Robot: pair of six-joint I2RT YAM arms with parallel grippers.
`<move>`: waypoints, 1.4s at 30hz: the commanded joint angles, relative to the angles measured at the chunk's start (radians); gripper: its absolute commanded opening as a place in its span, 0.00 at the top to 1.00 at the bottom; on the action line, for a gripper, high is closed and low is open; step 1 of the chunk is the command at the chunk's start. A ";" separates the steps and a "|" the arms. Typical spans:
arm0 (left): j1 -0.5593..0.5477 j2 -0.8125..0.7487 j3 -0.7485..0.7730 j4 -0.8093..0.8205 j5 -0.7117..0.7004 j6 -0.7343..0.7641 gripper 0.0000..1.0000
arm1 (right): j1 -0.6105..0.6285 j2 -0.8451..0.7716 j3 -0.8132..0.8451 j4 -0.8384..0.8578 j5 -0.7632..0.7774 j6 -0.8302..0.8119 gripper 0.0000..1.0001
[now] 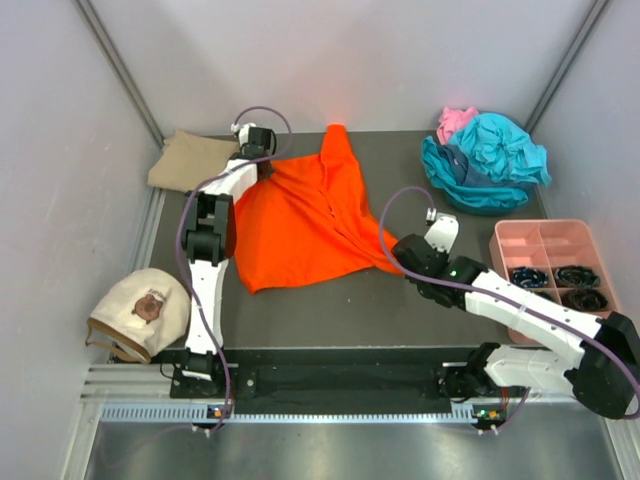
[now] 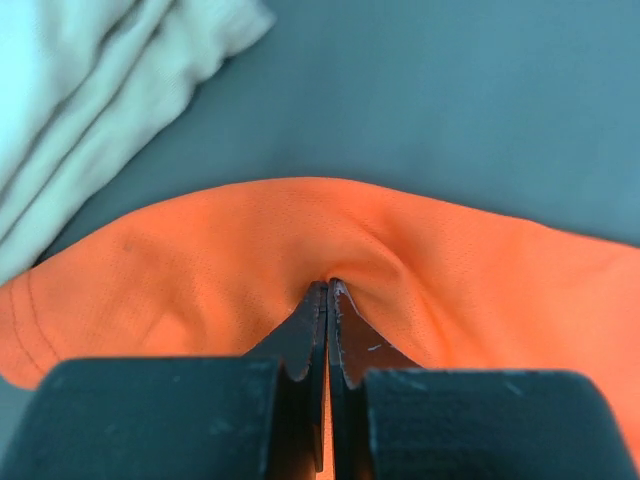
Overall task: Fold and stack the t-shirts
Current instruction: Flatten out the tshirt
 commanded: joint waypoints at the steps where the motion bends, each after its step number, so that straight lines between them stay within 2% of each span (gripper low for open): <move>1: 0.002 0.071 0.110 0.047 0.071 0.022 1.00 | -0.012 0.006 -0.019 0.029 -0.046 0.037 1.00; 8: 0.001 0.169 0.253 0.058 0.159 0.023 1.00 | -0.012 0.009 -0.019 0.015 -0.046 0.054 1.00; 15: -0.005 0.191 0.236 0.086 0.219 0.003 1.00 | -0.012 0.006 -0.011 0.000 -0.038 0.063 1.00; 16: -0.005 0.189 0.232 0.090 0.223 0.003 1.00 | -0.012 0.001 -0.007 -0.005 -0.036 0.063 0.88; 18: -0.007 0.172 0.212 0.103 0.225 0.005 0.88 | -0.012 -0.017 -0.006 -0.012 -0.023 0.063 0.62; 19: -0.007 0.163 0.201 0.121 0.225 0.008 0.87 | -0.012 -0.031 -0.003 -0.029 -0.012 0.066 0.45; 20: -0.005 0.152 0.172 0.133 0.223 0.010 0.85 | -0.011 -0.043 -0.003 -0.037 0.014 0.068 0.39; 21: -0.007 0.131 0.158 0.148 0.223 0.010 0.81 | -0.012 -0.077 -0.002 -0.046 0.026 0.069 0.34; 22: -0.007 0.120 0.149 0.167 0.228 0.010 0.63 | -0.012 -0.094 0.001 -0.067 0.040 0.071 0.30; 24: -0.007 0.102 0.135 0.172 0.239 0.010 0.52 | -0.012 -0.146 0.007 -0.083 0.082 0.065 0.29; 26: -0.007 0.076 0.120 0.175 0.245 0.004 0.35 | -0.012 -0.175 0.006 -0.068 0.102 0.028 0.28; 27: -0.007 0.063 0.106 0.181 0.248 -0.001 0.26 | -0.012 -0.192 -0.005 -0.042 0.094 -0.001 0.28; 28: -0.008 0.044 0.085 0.190 0.253 -0.012 0.08 | -0.012 -0.195 -0.013 -0.005 0.079 -0.091 0.28; 29: -0.008 -0.002 0.030 0.223 0.254 -0.015 0.01 | -0.012 -0.194 -0.019 0.070 0.033 -0.133 0.28; 30: -0.008 -0.030 -0.003 0.240 0.254 -0.019 0.01 | -0.012 -0.189 -0.029 0.099 0.002 -0.214 0.28; 33: -0.013 -0.159 -0.142 0.290 0.239 -0.023 0.01 | -0.012 -0.137 -0.037 0.188 -0.139 -0.334 0.28; 35: -0.016 -0.263 -0.254 0.299 0.219 -0.029 0.01 | -0.009 -0.056 -0.026 0.190 -0.208 -0.379 0.27; 38: -0.025 -0.419 -0.447 0.342 0.208 -0.050 0.01 | 0.020 0.048 0.020 0.158 -0.170 -0.420 0.27; 42: -0.060 -0.613 -0.659 0.339 0.148 -0.053 0.01 | 0.059 0.079 0.029 0.152 -0.142 -0.465 0.22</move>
